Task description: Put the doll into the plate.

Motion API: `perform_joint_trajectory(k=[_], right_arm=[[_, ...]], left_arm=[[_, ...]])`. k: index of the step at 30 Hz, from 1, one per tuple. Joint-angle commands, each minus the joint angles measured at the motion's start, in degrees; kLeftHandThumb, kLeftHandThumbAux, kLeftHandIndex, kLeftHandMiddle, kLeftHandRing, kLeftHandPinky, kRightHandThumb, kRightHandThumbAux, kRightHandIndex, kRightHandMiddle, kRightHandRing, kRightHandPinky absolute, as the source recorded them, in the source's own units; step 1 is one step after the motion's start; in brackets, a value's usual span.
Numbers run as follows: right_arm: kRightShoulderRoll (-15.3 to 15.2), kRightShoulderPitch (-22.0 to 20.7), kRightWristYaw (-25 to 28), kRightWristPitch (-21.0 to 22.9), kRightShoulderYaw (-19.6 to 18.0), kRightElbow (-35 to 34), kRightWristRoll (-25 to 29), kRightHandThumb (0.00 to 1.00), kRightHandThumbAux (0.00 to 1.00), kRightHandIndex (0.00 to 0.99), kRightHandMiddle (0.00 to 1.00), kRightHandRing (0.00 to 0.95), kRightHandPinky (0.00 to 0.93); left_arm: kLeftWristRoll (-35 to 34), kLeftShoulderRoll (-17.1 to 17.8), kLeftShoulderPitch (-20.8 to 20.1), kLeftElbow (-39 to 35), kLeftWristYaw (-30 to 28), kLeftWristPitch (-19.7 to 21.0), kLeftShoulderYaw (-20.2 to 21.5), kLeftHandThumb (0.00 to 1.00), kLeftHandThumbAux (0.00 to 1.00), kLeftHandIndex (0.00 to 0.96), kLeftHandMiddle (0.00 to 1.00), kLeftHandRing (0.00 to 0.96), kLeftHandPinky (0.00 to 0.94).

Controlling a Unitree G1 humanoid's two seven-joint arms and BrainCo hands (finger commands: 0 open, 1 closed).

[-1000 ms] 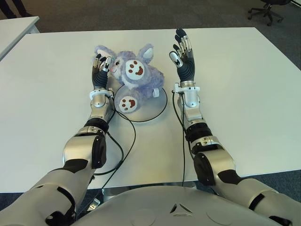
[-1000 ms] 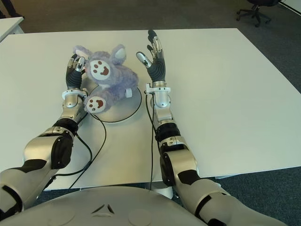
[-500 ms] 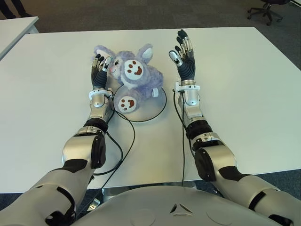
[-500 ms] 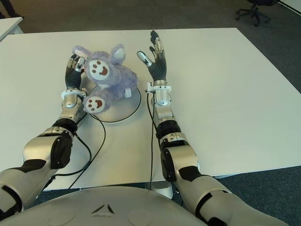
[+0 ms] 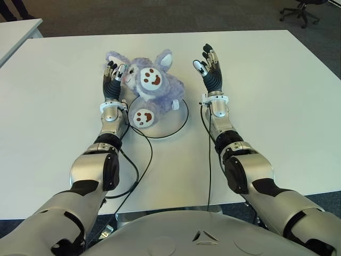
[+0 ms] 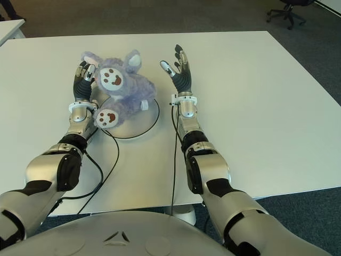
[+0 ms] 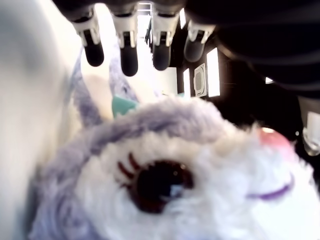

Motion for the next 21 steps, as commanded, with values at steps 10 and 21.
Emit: perform_joint_trajectory(k=[10, 21], right_arm=[[0.7, -2.2, 0.2, 1.0, -1.8, 4.8, 1.1, 0.0, 0.478, 0.0, 0.0, 0.0, 0.0], [0.1, -3.3, -0.2, 3.9, -3.3, 8.1, 1.3, 0.0, 0.484, 0.0, 0.0, 0.0, 0.0]], left_arm=[[-0.6, -1.3, 6.5, 4.3, -1.0, 1.8, 0.8, 0.0, 0.384, 0.0, 0.119, 0.133, 0.128], [-0.5, -1.2, 6.4, 4.2, -1.0, 1.7, 0.5, 0.0, 0.379, 0.0, 0.119, 0.133, 0.12]])
